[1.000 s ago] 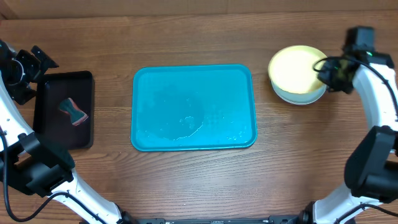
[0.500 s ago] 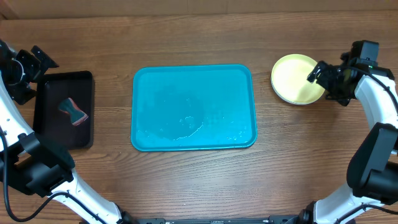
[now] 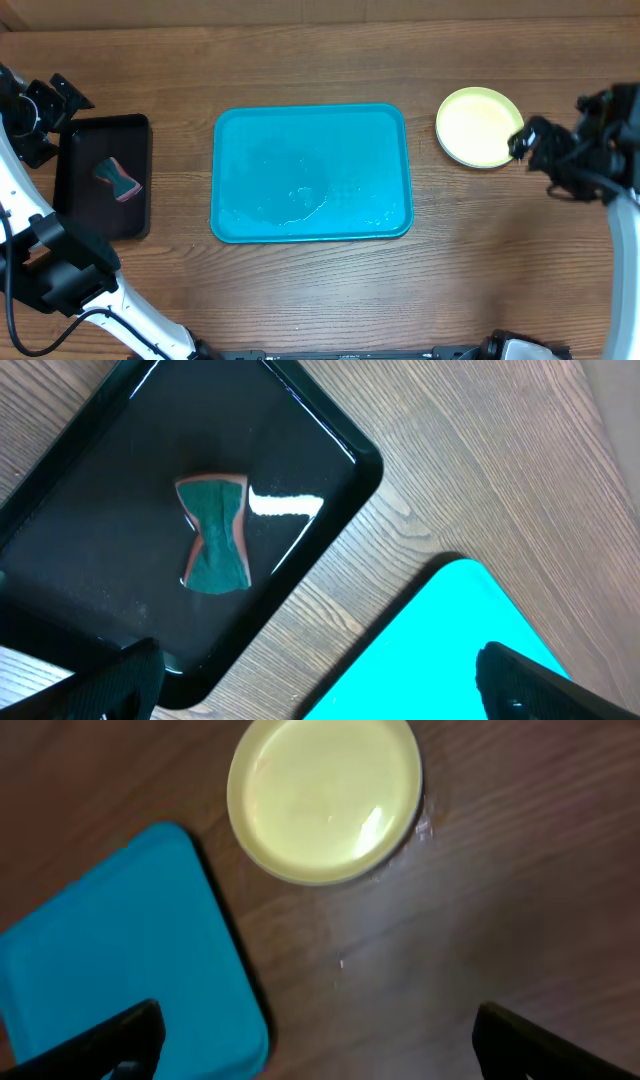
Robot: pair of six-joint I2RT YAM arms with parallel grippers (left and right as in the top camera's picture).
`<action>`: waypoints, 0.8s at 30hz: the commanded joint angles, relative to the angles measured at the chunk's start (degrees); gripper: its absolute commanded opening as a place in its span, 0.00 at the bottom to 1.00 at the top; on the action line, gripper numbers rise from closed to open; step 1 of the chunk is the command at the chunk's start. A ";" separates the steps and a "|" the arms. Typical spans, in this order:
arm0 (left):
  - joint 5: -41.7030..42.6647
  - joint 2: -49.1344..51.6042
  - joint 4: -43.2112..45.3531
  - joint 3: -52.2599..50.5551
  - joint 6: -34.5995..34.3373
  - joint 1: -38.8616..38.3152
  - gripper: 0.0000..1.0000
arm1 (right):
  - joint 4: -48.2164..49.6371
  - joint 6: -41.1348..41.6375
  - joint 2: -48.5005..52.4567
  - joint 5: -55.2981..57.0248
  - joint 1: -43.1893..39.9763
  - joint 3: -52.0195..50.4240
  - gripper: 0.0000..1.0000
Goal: Clean dirty plates on tray and stack at the side
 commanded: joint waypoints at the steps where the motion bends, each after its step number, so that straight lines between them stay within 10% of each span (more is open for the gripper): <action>1: 0.55 -0.66 -0.11 0.66 -0.17 -0.46 1.00 | -4.90 -2.75 -3.45 -0.31 -0.07 0.33 1.00; 24: 0.55 -0.66 -0.13 0.66 -0.17 -0.46 1.00 | -13.22 -2.75 -3.67 -2.58 0.57 -0.09 1.00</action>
